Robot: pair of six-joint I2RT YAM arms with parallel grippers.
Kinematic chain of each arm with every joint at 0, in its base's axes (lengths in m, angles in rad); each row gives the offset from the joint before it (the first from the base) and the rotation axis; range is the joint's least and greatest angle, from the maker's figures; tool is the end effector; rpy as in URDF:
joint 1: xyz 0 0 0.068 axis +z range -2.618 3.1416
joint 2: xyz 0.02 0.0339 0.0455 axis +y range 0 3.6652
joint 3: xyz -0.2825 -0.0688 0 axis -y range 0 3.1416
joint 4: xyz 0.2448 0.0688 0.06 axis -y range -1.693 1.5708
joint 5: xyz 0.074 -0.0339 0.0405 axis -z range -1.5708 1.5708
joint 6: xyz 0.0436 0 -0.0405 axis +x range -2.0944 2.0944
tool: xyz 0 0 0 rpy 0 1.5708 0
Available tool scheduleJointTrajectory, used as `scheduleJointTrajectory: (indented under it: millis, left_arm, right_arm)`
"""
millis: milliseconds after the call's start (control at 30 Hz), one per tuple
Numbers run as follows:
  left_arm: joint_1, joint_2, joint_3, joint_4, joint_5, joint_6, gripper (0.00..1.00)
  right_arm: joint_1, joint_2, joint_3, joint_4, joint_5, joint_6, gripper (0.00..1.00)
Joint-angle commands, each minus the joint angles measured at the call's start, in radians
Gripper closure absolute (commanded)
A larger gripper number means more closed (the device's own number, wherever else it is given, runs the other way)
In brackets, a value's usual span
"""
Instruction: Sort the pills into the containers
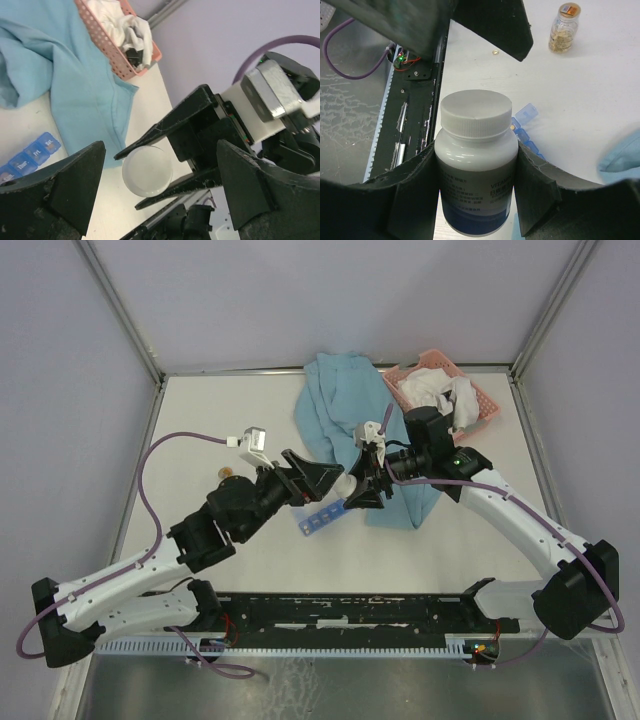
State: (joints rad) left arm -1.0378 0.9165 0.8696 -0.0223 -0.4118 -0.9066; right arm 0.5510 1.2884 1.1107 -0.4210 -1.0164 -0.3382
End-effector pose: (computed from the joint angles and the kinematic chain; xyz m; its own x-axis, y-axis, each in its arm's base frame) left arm 0.1213 -0.1712 0.3782 -0.4834 -0.6007 -0.6367 0.3338 0.5459 -0.7685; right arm 0.2131 0.1745 0.3460 -0.1630 -0.3052 -0.9383 -0.9838 -0.0217 0.1779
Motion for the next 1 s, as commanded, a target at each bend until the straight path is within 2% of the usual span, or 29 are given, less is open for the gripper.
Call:
scheduleJointTrajectory:
  millis: [0, 133, 467, 600, 967]
  left_arm:
    - [-0.03, 0.057, 0.083, -0.075, -0.145, -0.057, 0.05]
    - [-0.044, 0.091, 0.106, -0.089, -0.15, -0.055, 0.1]
    - [-0.054, 0.136, 0.131, -0.1, -0.106, -0.053, 0.31]
    - [-0.053, 0.14, 0.134, -0.103, -0.09, -0.052, 0.37]
    - [-0.054, 0.164, 0.16, -0.144, -0.051, -0.052, 0.39]
  right_arm:
    - [0.002, -0.031, 0.051, 0.012, 0.002, -0.018, 0.91]
    - [0.001, -0.034, 0.052, 0.01, 0.005, -0.021, 0.91]
    - [0.003, -0.035, 0.053, 0.006, 0.004, -0.025, 0.91]
    - [0.002, -0.033, 0.054, 0.004, 0.007, -0.024, 0.91]
    - [0.002, -0.025, 0.057, -0.001, 0.019, -0.024, 0.91]
